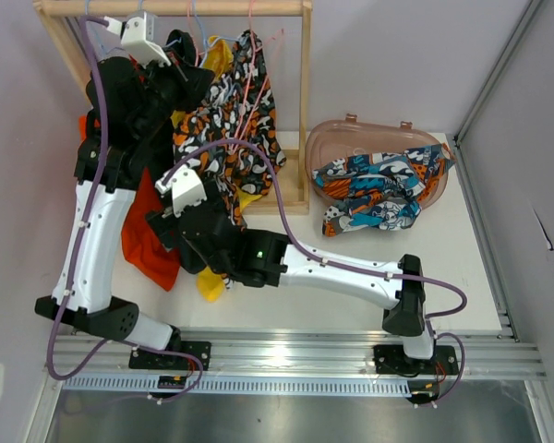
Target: Remove the shorts from the hanger
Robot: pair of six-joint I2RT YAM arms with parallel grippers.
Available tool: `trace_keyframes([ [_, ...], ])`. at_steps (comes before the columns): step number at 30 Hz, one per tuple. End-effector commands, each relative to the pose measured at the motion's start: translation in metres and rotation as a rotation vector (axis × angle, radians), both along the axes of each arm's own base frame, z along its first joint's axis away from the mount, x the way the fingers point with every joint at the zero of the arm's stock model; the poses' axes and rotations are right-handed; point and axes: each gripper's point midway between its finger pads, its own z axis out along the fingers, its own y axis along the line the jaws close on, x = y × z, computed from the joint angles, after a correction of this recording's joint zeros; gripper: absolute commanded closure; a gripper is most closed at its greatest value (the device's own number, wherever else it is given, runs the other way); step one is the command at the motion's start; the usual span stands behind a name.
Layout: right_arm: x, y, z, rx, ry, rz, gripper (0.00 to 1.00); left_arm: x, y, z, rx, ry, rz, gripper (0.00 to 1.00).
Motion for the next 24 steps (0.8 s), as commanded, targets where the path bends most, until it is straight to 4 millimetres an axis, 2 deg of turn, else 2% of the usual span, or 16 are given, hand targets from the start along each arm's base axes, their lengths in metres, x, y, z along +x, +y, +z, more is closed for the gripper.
trace_keyframes([
  [1, 0.004, -0.016, 0.041, 0.086, -0.036, -0.080, 0.09, -0.035, 0.001, 0.037, -0.052, -0.112, -0.046, 1.00],
  [3, 0.003, -0.019, 0.037, 0.081, -0.027, -0.083, 0.35, -0.043, 0.005, 0.043, -0.055, -0.134, -0.043, 1.00],
  [4, 0.001, -0.021, 0.036, 0.078, -0.026, -0.090, 0.49, -0.043, 0.006, 0.039, -0.050, -0.128, -0.036, 1.00],
  [5, -0.002, -0.024, 0.035, 0.079, -0.024, -0.095, 0.73, -0.045, 0.007, 0.040, -0.048, -0.131, -0.034, 1.00],
  [7, -0.007, -0.032, 0.030, 0.071, -0.020, -0.117, 0.93, -0.045, 0.008, 0.039, -0.045, -0.125, -0.029, 1.00],
  [8, -0.017, -0.033, 0.028, 0.067, -0.018, -0.111, 1.00, -0.045, 0.009, 0.039, -0.044, -0.126, -0.028, 1.00],
  [9, -0.024, -0.034, 0.027, 0.073, -0.021, -0.112, 1.00, -0.046, 0.010, 0.041, -0.045, -0.130, -0.028, 1.00],
  [11, -0.037, -0.044, 0.013, 0.048, -0.021, -0.117, 1.00, -0.047, 0.011, 0.044, -0.041, -0.143, -0.022, 1.00],
  [13, -0.068, -0.046, -0.002, 0.033, -0.008, -0.079, 1.00, -0.044, 0.015, 0.047, -0.033, -0.151, -0.001, 1.00],
  [14, -0.077, -0.050, -0.009, 0.023, -0.011, -0.088, 1.00, -0.048, 0.017, 0.059, -0.032, -0.181, 0.004, 1.00],
  [15, -0.100, -0.048, -0.014, 0.017, -0.010, -0.060, 1.00, -0.039, 0.017, 0.056, -0.022, -0.170, 0.014, 1.00],
  [16, -0.112, -0.049, -0.019, 0.020, 0.001, -0.056, 1.00, -0.035, 0.017, 0.054, -0.015, -0.163, 0.017, 1.00],
  [17, -0.120, -0.056, -0.032, -0.014, -0.005, -0.077, 1.00, -0.039, 0.022, 0.068, -0.015, -0.191, 0.026, 1.00],
  [18, -0.142, -0.055, -0.039, -0.024, -0.006, -0.053, 1.00, -0.035, 0.022, 0.067, -0.011, -0.183, 0.031, 1.00],
  [22, -0.176, -0.069, -0.071, -0.050, 0.030, -0.072, 1.00, -0.020, 0.027, 0.074, -0.011, -0.188, 0.043, 1.00],
  [24, -0.182, -0.075, -0.088, -0.044, 0.062, -0.095, 1.00, -0.017, 0.031, 0.074, -0.011, -0.184, 0.048, 1.00],
])
